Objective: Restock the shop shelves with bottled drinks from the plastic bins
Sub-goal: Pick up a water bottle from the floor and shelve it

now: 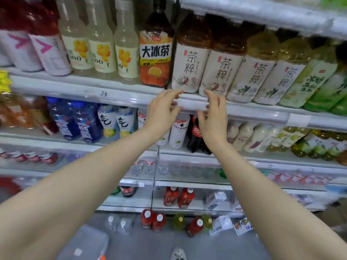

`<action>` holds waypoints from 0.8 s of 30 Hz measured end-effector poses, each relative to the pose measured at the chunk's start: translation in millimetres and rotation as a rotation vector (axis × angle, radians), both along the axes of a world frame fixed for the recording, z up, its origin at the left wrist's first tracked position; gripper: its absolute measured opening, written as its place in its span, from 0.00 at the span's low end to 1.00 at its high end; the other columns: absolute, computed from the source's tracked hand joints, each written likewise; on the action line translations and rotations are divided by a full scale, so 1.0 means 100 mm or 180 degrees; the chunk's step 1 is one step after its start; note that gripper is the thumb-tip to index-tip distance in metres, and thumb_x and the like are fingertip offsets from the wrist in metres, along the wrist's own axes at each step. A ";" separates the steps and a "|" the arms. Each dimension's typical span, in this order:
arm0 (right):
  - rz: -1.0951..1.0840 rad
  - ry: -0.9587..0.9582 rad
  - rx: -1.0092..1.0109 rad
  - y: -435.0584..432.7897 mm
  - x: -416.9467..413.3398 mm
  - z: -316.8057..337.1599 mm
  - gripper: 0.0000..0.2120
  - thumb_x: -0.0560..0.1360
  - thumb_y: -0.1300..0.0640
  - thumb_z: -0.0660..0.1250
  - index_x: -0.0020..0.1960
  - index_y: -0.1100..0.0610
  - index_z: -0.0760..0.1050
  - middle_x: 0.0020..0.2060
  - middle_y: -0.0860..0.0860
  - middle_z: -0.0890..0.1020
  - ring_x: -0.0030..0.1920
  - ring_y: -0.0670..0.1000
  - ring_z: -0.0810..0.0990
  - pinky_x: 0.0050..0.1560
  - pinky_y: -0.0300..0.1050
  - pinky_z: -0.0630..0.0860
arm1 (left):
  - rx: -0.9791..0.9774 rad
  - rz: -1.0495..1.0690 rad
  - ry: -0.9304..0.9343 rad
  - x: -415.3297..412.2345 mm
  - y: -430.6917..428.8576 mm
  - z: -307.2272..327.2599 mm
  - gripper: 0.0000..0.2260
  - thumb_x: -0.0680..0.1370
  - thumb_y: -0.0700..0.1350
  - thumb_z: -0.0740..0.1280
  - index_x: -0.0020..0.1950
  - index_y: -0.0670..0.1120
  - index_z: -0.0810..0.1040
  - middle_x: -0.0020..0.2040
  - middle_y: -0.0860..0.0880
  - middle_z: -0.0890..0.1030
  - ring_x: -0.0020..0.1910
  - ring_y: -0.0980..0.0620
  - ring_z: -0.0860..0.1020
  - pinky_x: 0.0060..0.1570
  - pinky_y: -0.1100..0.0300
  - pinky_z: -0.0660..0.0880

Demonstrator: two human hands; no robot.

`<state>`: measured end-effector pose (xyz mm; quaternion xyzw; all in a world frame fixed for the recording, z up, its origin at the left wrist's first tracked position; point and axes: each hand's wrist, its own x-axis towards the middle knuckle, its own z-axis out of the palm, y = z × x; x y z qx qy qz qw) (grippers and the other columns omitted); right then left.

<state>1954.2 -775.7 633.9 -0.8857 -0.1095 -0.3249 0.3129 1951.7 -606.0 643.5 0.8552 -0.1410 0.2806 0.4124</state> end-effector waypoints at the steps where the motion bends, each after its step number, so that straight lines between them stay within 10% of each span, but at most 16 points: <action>1: 0.0057 0.0034 0.0020 0.08 -0.07 -0.11 0.28 0.76 0.66 0.67 0.73 0.54 0.67 0.62 0.55 0.70 0.53 0.56 0.78 0.55 0.57 0.78 | 0.0039 0.0067 0.0008 -0.07 0.10 -0.08 0.20 0.75 0.38 0.71 0.67 0.48 0.77 0.55 0.49 0.78 0.50 0.53 0.80 0.54 0.53 0.78; 9: 0.0478 0.0528 -0.0001 0.78 -0.61 -0.98 0.24 0.76 0.65 0.68 0.71 0.58 0.70 0.59 0.57 0.73 0.54 0.58 0.77 0.54 0.58 0.78 | 0.0043 0.0281 0.0789 -0.61 0.84 -0.85 0.17 0.76 0.39 0.71 0.65 0.45 0.79 0.56 0.45 0.80 0.48 0.53 0.80 0.52 0.63 0.77; 24: 0.1453 0.2054 -0.0108 1.26 -0.94 -2.56 0.22 0.75 0.66 0.70 0.68 0.59 0.75 0.57 0.55 0.79 0.52 0.55 0.80 0.57 0.50 0.77 | -0.0303 0.1107 0.2193 -1.40 1.28 -2.45 0.15 0.73 0.39 0.72 0.59 0.46 0.82 0.51 0.45 0.82 0.47 0.47 0.82 0.51 0.49 0.79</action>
